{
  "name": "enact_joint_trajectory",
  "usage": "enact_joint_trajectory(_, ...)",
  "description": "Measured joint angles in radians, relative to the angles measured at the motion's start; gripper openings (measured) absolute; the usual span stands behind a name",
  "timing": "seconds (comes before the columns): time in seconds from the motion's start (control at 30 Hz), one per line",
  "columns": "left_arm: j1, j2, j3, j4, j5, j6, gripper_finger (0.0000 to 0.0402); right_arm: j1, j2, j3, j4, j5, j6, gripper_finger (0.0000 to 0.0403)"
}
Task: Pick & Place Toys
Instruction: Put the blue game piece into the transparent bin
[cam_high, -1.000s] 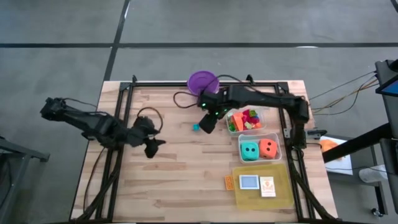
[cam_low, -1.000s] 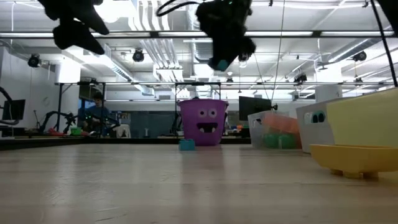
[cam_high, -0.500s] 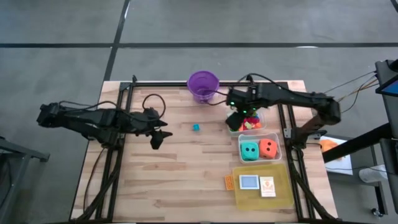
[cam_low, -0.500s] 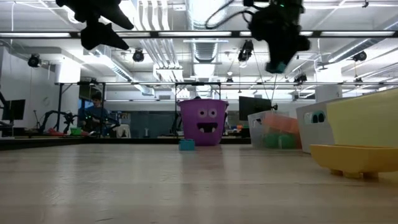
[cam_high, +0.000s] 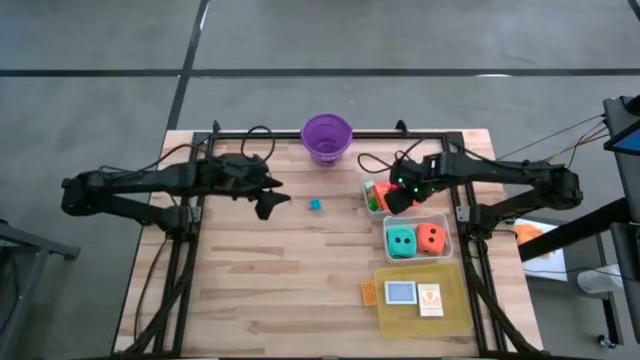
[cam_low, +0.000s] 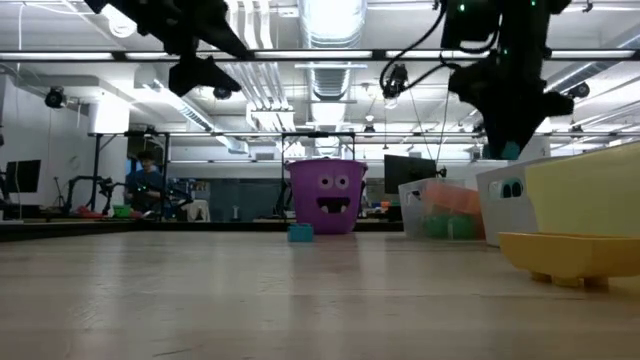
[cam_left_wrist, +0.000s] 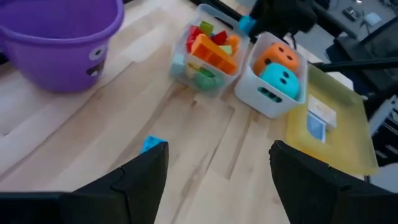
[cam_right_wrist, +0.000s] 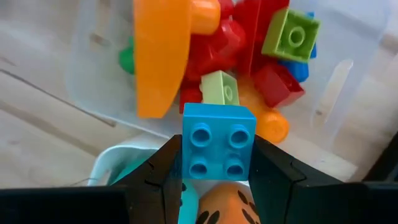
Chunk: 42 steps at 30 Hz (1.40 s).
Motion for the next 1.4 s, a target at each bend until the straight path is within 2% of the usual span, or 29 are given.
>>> enact_joint_trajectory(0.13, 0.045, 0.028, 0.000, 0.004, 0.017, 0.021, 0.0271, -0.028, 0.019, -0.054, 0.070, 0.000, 0.014, 0.0133)
enact_joint_trajectory(0.23, 0.076, 0.062, 0.000, 0.016, 0.020, 0.092, 0.0271, -0.059, 0.039, -0.066, 0.100, 0.004, -0.015, 0.0133)
enact_joint_trajectory(0.47, 0.164, 0.192, 0.007, 0.148, 0.045, 0.227, 0.0271, -0.105, 0.047, -0.066, 0.111, 0.006, -0.073, 0.0133)
enact_joint_trajectory(0.73, 0.172, 0.373, 0.079, 0.151, 0.051, 0.464, 0.0271, -0.108, 0.051, -0.066, 0.113, 0.021, -0.085, 0.0135)
enact_joint_trajectory(1.0, 0.169, 0.508, 0.143, 0.149, 0.048, 0.466, 0.0271, -0.118, 0.109, -0.066, 0.118, 0.022, -0.118, 0.0134)
enact_joint_trajectory(1.4, 0.169, 0.528, 0.151, 0.147, 0.070, 0.451, 0.0271, -0.154, 0.240, -0.069, 0.188, 0.003, -0.219, 0.0134)
